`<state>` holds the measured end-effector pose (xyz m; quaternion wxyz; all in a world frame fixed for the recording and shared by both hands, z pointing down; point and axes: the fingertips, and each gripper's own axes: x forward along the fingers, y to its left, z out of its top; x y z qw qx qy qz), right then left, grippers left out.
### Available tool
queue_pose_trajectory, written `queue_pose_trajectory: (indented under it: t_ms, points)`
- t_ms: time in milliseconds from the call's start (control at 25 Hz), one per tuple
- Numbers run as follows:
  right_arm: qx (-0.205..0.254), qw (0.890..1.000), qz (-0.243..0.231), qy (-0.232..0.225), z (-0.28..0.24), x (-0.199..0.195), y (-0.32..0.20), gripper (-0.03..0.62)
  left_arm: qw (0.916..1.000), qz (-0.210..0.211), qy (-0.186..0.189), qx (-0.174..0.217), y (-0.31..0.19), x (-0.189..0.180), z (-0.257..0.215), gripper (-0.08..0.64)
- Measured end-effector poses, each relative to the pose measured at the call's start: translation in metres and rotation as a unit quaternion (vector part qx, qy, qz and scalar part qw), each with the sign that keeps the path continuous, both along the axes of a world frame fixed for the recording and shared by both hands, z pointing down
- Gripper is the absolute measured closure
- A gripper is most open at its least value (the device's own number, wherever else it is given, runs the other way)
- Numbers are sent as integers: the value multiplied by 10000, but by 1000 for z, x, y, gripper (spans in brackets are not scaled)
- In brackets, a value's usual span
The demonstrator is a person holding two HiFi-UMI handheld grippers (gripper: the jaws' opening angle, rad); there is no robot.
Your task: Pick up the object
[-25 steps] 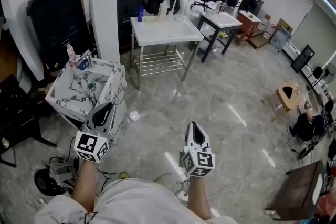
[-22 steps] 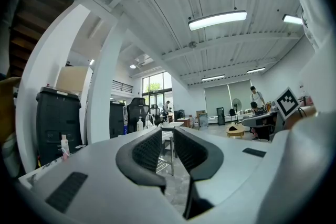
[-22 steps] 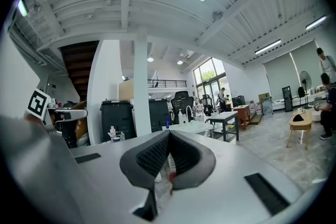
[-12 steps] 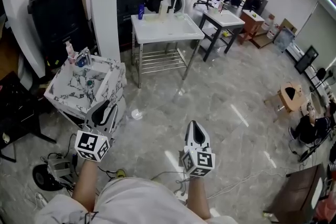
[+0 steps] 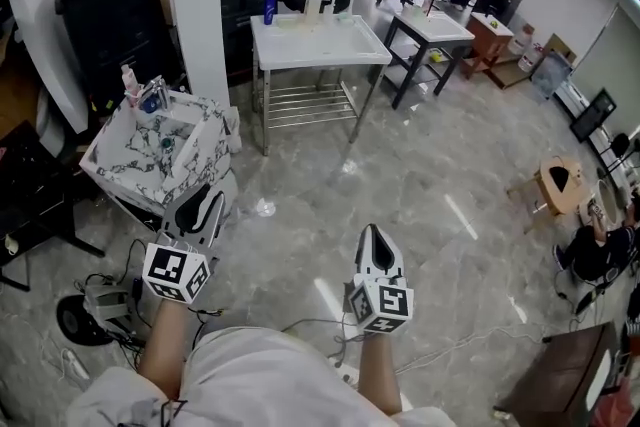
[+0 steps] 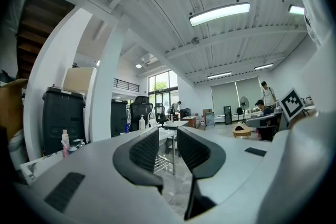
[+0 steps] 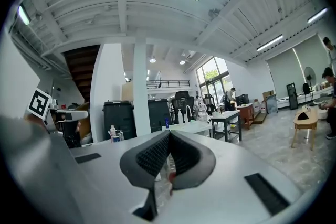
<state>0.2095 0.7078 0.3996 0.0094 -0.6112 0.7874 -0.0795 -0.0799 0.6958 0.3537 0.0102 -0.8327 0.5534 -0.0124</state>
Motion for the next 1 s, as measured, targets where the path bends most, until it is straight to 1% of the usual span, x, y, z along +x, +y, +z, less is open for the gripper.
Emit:
queue_pose_trajectory:
  t_ms: [120, 240, 520, 640, 760, 1000]
  points:
    - [-11, 10000, -49, -13, 5, 5, -4, 586, 9999, 8, -107, -59, -2, 10, 6, 448]
    - [34, 9999, -90, 39, 7, 6, -12, 586, 9999, -33, -95, -83, -12, 12, 8, 448]
    - [23, 9998, -24, 219, 20, 10, -55, 586, 9999, 55, -38, -148, -59, 16, 25, 448]
    - [53, 9993, -1, 379, 24, 6, -87, 585, 9998, 71, 35, -177, -94, 10, 34, 448]
    - [41, 9991, 17, 418, 25, 1, -123, 585, 9996, 65, 131, -253, -136, 2, 43, 448]
    - [46, 9986, 168, 504, 26, -15, -214, 584, 9990, 180, 222, -347, -230, -16, 50, 448]
